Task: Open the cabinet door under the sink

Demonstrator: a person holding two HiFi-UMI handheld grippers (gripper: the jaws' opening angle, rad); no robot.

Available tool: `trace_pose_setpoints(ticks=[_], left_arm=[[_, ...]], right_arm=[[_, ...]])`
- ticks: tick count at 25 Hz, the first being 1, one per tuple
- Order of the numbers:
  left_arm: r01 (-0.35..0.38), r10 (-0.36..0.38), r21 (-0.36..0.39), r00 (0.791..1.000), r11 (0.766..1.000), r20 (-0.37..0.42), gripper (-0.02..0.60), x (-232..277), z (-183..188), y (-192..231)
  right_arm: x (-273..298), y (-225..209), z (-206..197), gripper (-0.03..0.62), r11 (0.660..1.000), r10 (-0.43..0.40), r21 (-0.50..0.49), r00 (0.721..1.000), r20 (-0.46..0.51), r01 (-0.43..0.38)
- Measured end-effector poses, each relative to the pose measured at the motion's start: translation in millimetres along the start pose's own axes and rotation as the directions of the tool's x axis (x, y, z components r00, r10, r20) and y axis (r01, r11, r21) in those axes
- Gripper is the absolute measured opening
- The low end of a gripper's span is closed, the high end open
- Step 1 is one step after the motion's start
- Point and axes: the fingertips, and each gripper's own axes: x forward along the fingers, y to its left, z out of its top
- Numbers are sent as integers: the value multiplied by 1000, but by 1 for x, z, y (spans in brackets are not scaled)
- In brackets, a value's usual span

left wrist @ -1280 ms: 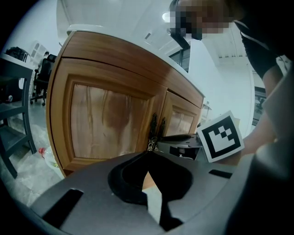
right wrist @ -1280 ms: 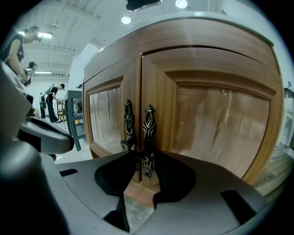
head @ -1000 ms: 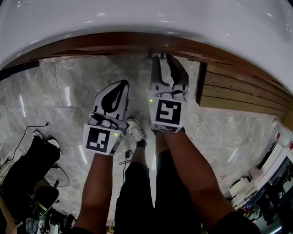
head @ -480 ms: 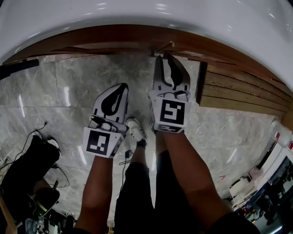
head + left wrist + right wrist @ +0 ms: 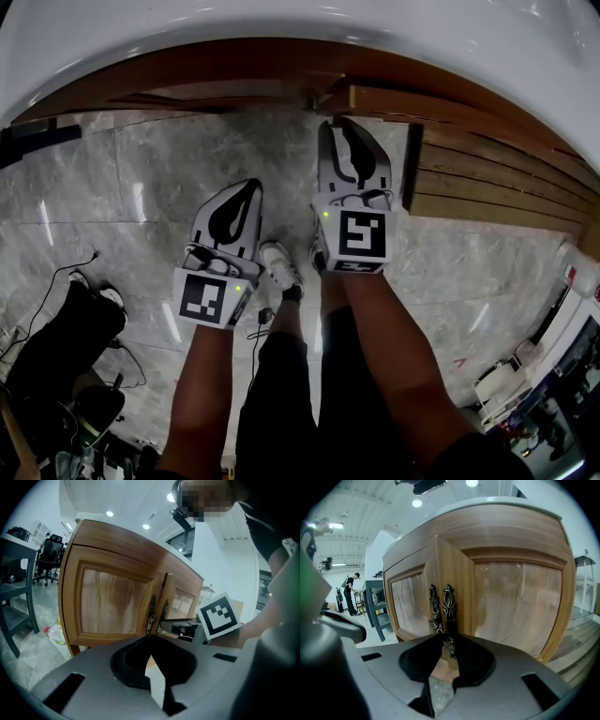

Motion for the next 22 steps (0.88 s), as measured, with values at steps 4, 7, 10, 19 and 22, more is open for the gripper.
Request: trace_pose_setpoints(ticks=[4, 7, 10, 19, 22], left_arm=[[8, -8, 14, 1000, 1000, -9, 18, -7, -1, -3], [13, -13, 13, 1000, 1000, -3, 18, -11, -1, -7], [23, -22, 14, 1000, 1000, -3, 18, -17, -4, -11], [69, -70, 38, 998, 997, 9, 18, -46, -4, -33], [92, -93, 55, 996, 994, 9, 18, -58, -8, -40]], right_arm=[[-5, 3, -1, 91, 1000, 20, 6, 1000, -2, -20], [-11, 2, -6, 92, 1000, 26, -7, 1000, -4, -26], [-16, 4, -9, 91, 999, 49, 1, 999, -10, -49], [-49, 6, -21, 91, 994, 109, -11, 994, -8, -109], [-60, 7, -29, 91, 990, 139, -9, 990, -3, -139]])
